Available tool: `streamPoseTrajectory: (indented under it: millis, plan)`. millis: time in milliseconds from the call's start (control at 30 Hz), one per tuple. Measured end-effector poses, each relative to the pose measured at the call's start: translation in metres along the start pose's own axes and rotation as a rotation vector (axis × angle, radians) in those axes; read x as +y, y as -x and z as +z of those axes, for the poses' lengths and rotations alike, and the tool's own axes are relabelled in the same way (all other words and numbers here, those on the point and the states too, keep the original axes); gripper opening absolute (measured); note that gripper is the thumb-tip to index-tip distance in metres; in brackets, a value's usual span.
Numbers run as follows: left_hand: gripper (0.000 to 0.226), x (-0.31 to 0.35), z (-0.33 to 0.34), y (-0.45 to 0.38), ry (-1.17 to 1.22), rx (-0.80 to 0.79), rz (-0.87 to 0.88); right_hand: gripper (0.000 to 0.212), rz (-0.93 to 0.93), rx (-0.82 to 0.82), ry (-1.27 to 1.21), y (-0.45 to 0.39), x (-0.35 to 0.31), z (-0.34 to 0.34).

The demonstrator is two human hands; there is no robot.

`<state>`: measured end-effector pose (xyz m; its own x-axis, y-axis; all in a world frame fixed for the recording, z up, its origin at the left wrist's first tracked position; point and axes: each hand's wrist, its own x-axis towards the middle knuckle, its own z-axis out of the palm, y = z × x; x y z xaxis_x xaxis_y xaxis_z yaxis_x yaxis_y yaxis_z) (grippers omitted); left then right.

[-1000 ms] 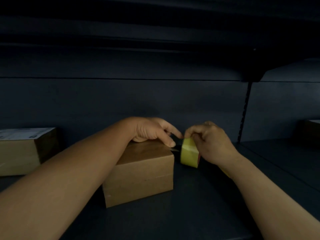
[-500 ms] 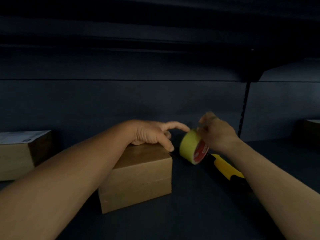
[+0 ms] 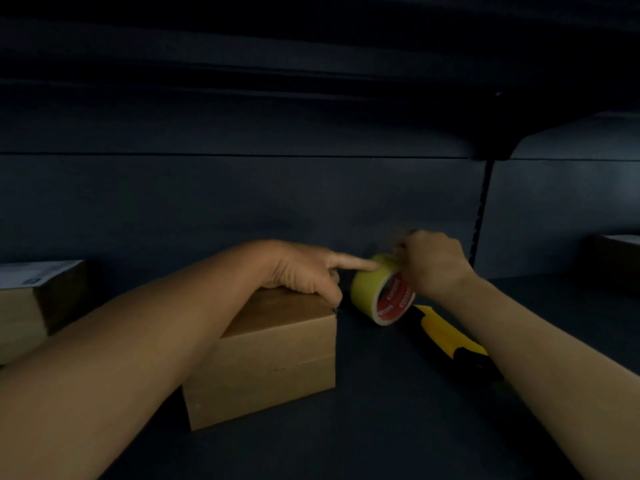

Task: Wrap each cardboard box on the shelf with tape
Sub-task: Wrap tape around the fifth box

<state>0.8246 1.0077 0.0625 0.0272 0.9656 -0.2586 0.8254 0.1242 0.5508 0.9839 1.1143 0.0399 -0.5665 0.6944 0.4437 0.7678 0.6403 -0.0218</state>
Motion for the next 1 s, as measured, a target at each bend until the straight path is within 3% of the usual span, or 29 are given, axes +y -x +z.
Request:
streamPoseTrajectory:
  millis: [100, 267, 533, 667, 900, 1000]
  plan:
    - [0.081, -0.001, 0.000, 0.000, -0.011, -0.013, 0.007, 0.014, -0.070, -0.024, -0.173, 0.001, 0.010, -0.007]
    - [0.082, -0.001, 0.000, -0.003, -0.054, -0.021, 0.032, 0.009, -0.076, -0.225, -0.623, 0.005, 0.030, -0.024]
    - [0.080, -0.002, 0.001, -0.004, -0.019, -0.037, 0.075, 0.012, -0.129, -0.295, -0.620, 0.009, 0.043, -0.030]
    - [0.079, -0.003, 0.000, -0.004, -0.013, -0.026, 0.062, 0.031, -0.128, -0.385, -0.564, 0.015, 0.045, -0.030]
    - [0.081, -0.004, 0.000, -0.002, -0.010, -0.014, 0.039, 0.033, -0.187, -0.351, -0.526, 0.020, 0.046, -0.022]
    - [0.080, -0.003, 0.001, -0.001, -0.003, -0.008, 0.042, 0.043, -0.191, -0.364, -0.575, 0.023, 0.045, -0.023]
